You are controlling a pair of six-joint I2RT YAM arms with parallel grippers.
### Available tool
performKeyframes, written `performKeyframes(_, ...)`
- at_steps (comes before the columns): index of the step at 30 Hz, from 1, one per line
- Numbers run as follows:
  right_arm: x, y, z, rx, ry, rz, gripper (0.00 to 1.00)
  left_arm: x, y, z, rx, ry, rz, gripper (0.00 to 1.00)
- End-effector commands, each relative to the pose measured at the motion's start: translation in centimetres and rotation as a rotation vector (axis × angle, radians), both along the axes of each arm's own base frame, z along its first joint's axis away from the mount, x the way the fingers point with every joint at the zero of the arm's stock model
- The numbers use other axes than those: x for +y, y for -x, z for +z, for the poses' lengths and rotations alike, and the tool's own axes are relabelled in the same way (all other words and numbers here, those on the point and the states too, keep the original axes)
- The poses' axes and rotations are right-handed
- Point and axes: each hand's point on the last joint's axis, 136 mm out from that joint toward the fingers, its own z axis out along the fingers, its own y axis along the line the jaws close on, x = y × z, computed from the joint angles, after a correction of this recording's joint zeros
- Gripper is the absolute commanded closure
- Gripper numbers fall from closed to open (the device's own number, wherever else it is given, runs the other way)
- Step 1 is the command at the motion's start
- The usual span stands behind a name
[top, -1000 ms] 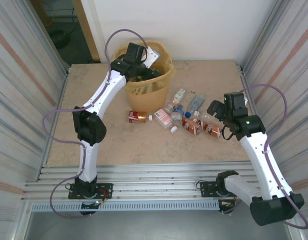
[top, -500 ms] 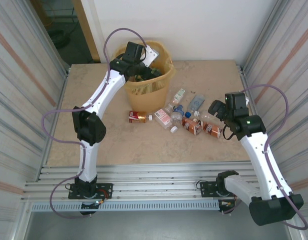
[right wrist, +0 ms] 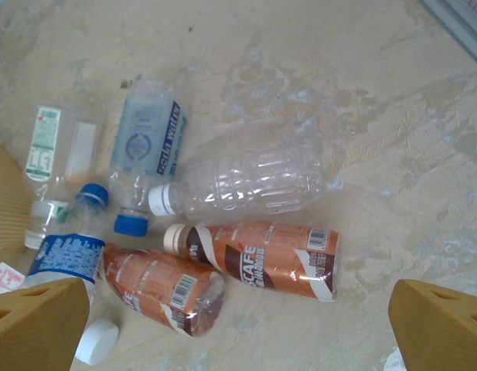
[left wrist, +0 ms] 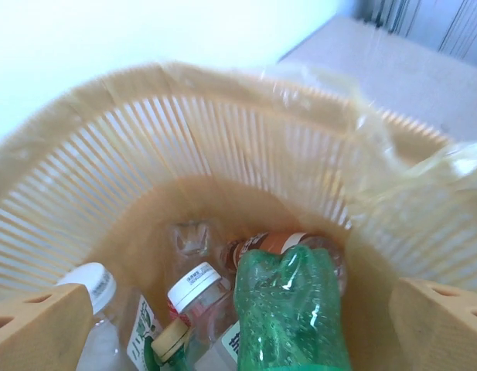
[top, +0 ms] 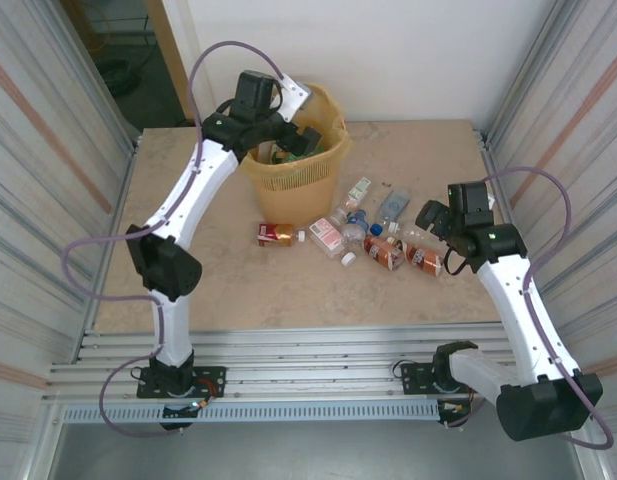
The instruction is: Put the plastic bottles in the bin
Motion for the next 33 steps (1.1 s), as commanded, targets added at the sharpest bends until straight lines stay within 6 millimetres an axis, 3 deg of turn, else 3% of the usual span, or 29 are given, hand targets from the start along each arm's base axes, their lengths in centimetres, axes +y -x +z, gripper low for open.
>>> performKeyframes(1,-0.1,-0.3,-1.6,0.049,0.003,0.028,0.02,0.8,2.6,5.8,-0.096,0.103,-0.005,0.01)
performKeyframes(8,-0.2,-1.1,-4.6,0.158,-0.023,0.089,0.01,2.3,5.6,8.1,-0.148,0.175,0.009,0.01)
performKeyframes(14,-0.4,-1.6,-6.7,0.226,-0.034,0.152,0.02,3.4,9.0,7.6,-0.141,0.244,0.007,0.01)
performKeyframes(22,0.0,-2.7,-9.4,0.282,-0.081,0.220,0.07,4.9,13.3,4.3,-0.101,0.345,0.031,0.01)
performKeyframes(33,0.4,-4.5,-12.9,0.342,-0.114,0.233,0.11,6.6,15.9,-1.0,0.018,0.380,0.106,0.01)
